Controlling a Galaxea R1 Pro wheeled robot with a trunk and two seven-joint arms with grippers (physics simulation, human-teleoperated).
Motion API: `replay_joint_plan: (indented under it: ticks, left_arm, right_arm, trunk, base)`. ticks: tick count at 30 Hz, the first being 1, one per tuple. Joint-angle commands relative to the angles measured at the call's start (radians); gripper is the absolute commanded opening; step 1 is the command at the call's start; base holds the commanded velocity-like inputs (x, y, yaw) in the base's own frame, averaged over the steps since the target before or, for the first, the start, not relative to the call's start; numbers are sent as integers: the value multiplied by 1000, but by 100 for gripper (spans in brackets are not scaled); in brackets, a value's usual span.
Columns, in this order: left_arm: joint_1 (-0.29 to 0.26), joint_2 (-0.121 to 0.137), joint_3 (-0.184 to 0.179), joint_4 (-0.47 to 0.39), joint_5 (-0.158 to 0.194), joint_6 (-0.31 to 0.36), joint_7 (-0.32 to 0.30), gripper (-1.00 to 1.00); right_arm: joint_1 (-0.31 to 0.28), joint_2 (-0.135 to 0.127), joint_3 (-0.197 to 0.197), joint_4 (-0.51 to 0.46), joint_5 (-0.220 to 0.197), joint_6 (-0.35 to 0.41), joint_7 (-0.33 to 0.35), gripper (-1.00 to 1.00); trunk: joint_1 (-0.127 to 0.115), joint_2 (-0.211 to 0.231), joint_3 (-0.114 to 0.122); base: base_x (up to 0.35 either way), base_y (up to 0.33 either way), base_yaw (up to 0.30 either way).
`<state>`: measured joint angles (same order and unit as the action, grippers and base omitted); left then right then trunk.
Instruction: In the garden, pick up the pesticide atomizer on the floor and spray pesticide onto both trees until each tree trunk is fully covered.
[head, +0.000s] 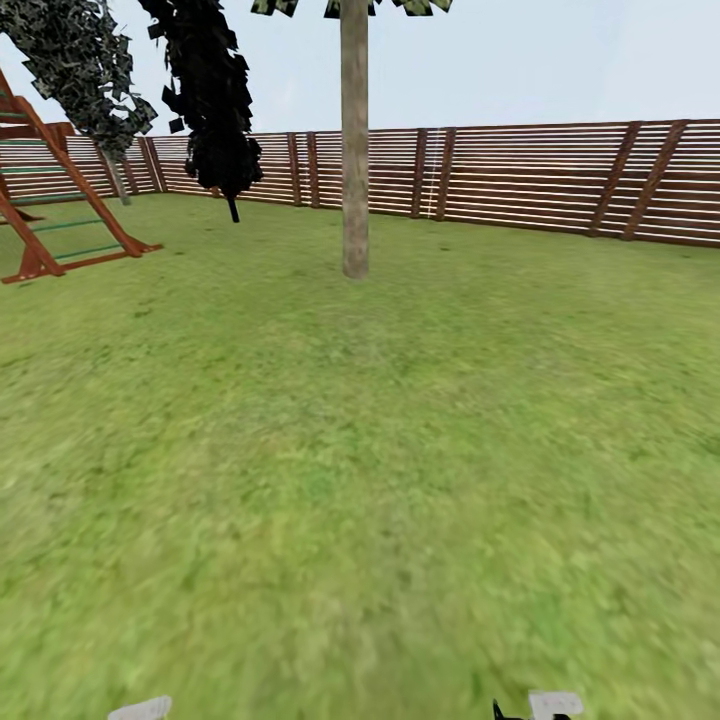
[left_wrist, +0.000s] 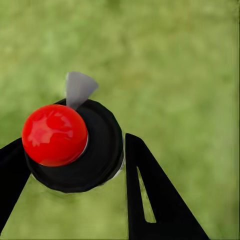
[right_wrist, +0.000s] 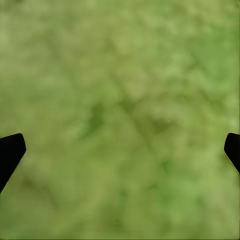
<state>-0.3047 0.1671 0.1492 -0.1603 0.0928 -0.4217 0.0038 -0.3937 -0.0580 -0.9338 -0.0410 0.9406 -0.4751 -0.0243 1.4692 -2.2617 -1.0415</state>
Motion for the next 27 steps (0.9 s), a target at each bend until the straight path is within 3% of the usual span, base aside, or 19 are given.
replay_joint_plan:
  ticks: [1, 27]
  left_arm:
    - [-1, 0, -3, 1, 9, -3, -1, -100]
    - [-1, 0, -3, 1, 10, -3, -1, -100]
  right_arm:
    - [-1, 0, -8, 1, 10, -2, -2, 100]
    - [-1, 0, -8, 1, 10, -2, -2, 100]
  trunk:
    - [0, 0, -1]
    - [0, 0, -1]
  base:
    - [341, 0, 0]
    - [341, 0, 0]
